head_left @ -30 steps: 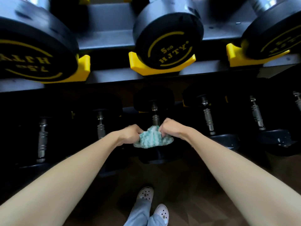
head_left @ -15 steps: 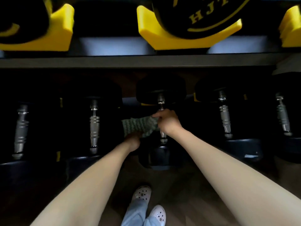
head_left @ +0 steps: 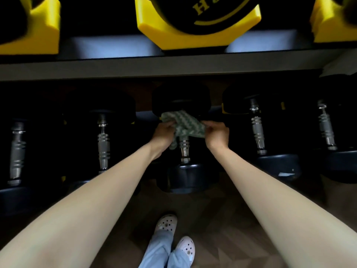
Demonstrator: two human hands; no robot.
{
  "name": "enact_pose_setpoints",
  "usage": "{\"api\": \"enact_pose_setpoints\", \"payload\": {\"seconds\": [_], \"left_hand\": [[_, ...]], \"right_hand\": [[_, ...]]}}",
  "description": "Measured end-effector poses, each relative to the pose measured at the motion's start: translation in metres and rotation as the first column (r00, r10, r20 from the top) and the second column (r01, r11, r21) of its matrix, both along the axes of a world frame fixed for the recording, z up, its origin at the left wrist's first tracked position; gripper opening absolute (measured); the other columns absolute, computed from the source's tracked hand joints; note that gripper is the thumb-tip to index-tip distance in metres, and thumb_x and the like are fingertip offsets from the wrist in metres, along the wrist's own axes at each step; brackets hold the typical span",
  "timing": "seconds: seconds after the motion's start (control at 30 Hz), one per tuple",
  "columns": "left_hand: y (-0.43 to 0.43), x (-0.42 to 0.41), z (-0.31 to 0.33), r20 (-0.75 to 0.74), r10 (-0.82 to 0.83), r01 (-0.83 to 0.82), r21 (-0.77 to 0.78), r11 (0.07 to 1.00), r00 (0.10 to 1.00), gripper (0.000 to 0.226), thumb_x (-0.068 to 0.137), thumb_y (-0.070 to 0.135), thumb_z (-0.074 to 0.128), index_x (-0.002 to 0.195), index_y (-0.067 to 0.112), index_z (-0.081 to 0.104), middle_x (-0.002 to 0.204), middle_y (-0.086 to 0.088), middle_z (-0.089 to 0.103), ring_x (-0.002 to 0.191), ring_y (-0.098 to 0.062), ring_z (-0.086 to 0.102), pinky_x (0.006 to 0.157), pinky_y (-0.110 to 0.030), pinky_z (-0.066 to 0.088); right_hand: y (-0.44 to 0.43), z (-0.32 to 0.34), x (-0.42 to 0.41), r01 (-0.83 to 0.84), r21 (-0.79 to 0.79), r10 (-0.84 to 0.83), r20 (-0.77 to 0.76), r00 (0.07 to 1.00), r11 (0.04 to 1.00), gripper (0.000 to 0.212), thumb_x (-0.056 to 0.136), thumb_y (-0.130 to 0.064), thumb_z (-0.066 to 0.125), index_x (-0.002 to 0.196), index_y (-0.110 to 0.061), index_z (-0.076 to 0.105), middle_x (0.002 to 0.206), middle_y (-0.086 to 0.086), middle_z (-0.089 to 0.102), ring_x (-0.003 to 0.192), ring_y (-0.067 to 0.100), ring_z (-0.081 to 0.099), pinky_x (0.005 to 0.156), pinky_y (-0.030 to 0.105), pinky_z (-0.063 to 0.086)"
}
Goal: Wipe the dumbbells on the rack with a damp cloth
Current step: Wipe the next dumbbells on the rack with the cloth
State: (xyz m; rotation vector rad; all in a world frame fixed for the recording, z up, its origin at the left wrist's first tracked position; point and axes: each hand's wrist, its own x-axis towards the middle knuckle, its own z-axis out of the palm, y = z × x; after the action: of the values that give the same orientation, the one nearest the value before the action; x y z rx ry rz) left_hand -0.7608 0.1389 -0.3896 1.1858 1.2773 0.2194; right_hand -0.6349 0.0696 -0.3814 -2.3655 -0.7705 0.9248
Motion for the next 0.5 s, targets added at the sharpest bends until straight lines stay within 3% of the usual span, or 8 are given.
{"api": "enact_pose_setpoints", "payload": {"seconds": [0.07,0.17,0.3,0.37,0.4,0.5], "left_hand": [[-0.007,-0.009,-0.003,-0.094,-0.204,0.208,0.035,0.977,0.974,0.039,0.097,0.004,0.033,0.13,0.008,0.055,0.13,-0.011,0.056,0.118,-0.026,0.054,0.099,-0.034,0.045],[-0.022,-0.027,0.002,-0.232,-0.498,0.513,0.004,0.859,0.836,0.033,0.095,0.001,0.037,0.111,0.001,0.065,0.119,-0.011,0.062,0.111,-0.023,0.057,0.089,-0.021,0.043],[-0.023,-0.035,0.026,-0.221,-0.574,0.57,-0.089,0.817,0.789,0.04,0.084,-0.006,0.039,0.102,0.01,0.072,0.1,-0.004,0.068,0.099,-0.015,0.061,0.085,-0.018,0.045],[-0.019,-0.031,0.04,-0.262,-0.654,0.656,-0.094,0.749,0.71,0.039,0.082,-0.006,0.04,0.095,0.01,0.073,0.087,0.0,0.067,0.088,-0.014,0.061,0.078,-0.018,0.046],[-0.019,-0.029,0.046,-0.304,-0.695,0.71,-0.075,0.7,0.652,0.037,0.084,-0.003,0.039,0.098,0.007,0.072,0.089,-0.001,0.068,0.091,-0.017,0.062,0.079,-0.021,0.045],[-0.033,-0.027,0.062,-0.467,-0.733,0.83,0.006,0.557,0.495,0.04,0.094,0.006,0.035,0.125,0.008,0.06,0.129,-0.004,0.059,0.124,-0.024,0.049,0.098,-0.023,0.037]], "right_hand": [[-0.007,-0.008,-0.002,-0.035,-0.133,0.026,-0.069,0.997,0.99,0.033,0.092,0.002,0.043,0.114,-0.006,0.065,0.123,0.013,0.06,0.12,0.027,0.052,0.093,0.021,0.037],[-0.023,-0.005,-0.007,-0.223,-0.228,0.206,-0.094,0.974,0.948,0.035,0.087,0.008,0.041,0.106,-0.002,0.068,0.121,0.014,0.061,0.117,0.028,0.053,0.097,0.024,0.038],[-0.026,0.025,0.004,-0.392,-0.305,0.344,-0.2,0.917,0.868,0.041,0.087,0.014,0.034,0.104,0.001,0.069,0.119,0.016,0.063,0.109,0.025,0.058,0.079,0.02,0.043],[-0.024,0.039,0.011,-0.412,-0.317,0.346,-0.245,0.906,0.854,0.039,0.086,0.016,0.037,0.101,0.002,0.069,0.117,0.017,0.064,0.098,0.02,0.058,0.069,0.015,0.044],[-0.026,0.043,0.011,-0.423,-0.313,0.358,-0.247,0.901,0.85,0.037,0.086,0.015,0.038,0.101,0.002,0.069,0.115,0.016,0.064,0.096,0.02,0.059,0.069,0.013,0.045],[-0.044,0.049,0.003,-0.404,-0.252,0.385,-0.125,0.915,0.879,0.034,0.087,0.009,0.044,0.102,-0.003,0.071,0.114,0.012,0.066,0.109,0.023,0.06,0.087,0.019,0.044]]}}
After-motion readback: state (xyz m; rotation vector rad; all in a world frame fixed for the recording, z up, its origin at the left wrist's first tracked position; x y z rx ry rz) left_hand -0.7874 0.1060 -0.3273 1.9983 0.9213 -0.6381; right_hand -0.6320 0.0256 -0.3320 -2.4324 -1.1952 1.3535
